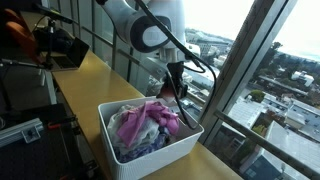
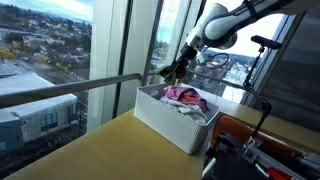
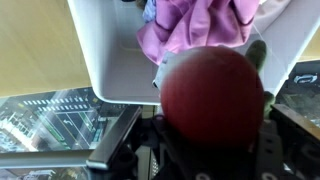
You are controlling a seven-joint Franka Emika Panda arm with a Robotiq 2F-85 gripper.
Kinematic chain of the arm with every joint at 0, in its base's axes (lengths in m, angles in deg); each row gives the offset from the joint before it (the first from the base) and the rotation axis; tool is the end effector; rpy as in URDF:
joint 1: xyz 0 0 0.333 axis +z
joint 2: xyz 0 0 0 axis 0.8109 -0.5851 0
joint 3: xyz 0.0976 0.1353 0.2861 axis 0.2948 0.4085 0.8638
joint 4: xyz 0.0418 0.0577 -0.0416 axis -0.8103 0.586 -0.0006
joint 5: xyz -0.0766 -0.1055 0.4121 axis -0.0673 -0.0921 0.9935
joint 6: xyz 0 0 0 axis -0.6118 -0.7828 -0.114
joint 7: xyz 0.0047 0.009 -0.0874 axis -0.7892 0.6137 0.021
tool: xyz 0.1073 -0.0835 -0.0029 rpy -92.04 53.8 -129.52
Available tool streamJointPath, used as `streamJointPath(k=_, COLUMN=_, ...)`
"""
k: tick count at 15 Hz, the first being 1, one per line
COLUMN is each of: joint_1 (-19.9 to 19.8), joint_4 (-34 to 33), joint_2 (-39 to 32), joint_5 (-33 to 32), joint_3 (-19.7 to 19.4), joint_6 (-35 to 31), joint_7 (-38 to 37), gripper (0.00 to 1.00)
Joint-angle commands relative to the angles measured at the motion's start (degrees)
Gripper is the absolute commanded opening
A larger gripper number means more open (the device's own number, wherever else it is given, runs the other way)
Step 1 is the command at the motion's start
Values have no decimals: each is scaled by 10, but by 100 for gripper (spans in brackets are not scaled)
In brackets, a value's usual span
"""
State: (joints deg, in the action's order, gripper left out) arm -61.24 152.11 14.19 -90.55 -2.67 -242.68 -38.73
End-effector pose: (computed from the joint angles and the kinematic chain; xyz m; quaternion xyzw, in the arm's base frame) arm 0.6674 -0.1132 0.3177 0.9805 -0.0289 0.1896 0.0436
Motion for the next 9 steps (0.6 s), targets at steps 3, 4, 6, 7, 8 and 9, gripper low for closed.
streamJointPath(k=3, joint_1=-5, joint_4=-24, joint_2=-111, joint_5=25, joint_3=12, joint_6=-9, joint_7=17, gripper=0)
streamJointPath(k=4, joint_1=-6, joint_4=-26, joint_2=-131, joint_5=27, joint_3=14, joint_6=-11, joint_7=17, gripper=0)
streamJointPath(k=6, joint_1=-9, joint_4=-31, joint_2=-174, joint_5=27, joint_3=16, joint_6=-15, joint_7=16, gripper=0)
streamJointPath(k=7, joint_1=-9, joint_4=-34, joint_2=-192, joint_5=25, joint_3=16, joint_6=-15, joint_7=15, gripper=0)
streamJointPath(k=8, joint_1=-8, joint_4=-34, joint_2=-203, joint_5=24, joint_3=17, joint_6=-15, joint_7=13, gripper=0)
streamJointPath(k=9, joint_1=-6, joint_4=-33, joint_2=-209, joint_5=21, joint_3=17, joint_6=-17, joint_7=13, gripper=25)
